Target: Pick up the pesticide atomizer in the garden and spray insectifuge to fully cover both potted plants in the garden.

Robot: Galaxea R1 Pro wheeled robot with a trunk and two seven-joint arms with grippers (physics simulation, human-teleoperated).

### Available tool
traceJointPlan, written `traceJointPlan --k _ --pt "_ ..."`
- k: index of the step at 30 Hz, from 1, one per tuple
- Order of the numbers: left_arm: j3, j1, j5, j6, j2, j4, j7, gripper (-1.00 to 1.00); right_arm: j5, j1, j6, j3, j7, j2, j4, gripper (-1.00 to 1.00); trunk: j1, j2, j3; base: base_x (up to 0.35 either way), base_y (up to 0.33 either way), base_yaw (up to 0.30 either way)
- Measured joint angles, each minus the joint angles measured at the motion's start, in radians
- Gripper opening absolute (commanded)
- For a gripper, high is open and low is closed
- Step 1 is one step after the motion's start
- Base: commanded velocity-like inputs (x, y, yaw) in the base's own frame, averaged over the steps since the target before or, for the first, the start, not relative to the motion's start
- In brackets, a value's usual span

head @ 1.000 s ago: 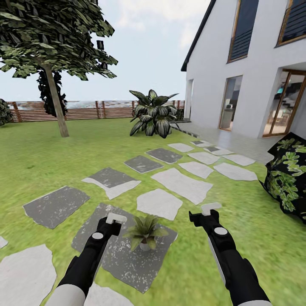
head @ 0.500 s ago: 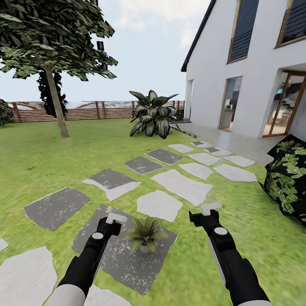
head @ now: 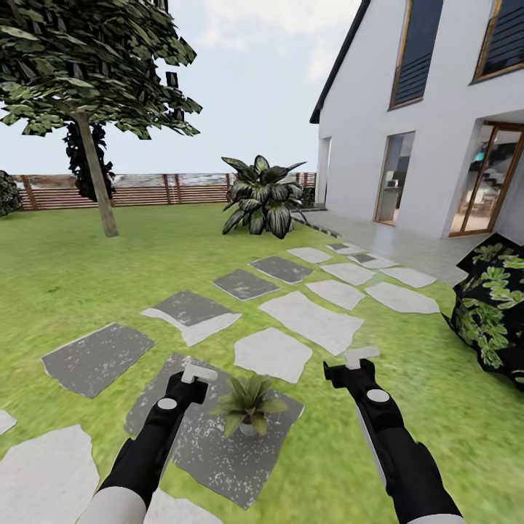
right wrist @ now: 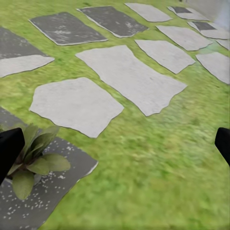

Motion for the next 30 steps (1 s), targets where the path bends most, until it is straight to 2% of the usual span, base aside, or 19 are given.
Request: traceJointPlan --k 30 --pt "0.0 0.0 -0.001 0.0 0.0 0.0 0.0 -1.0 0.0 0.0 0.0 0.0 0.0 -0.001 0.0 1.0 -0.115 0.21 0.094 0.0 0.0 0.0"
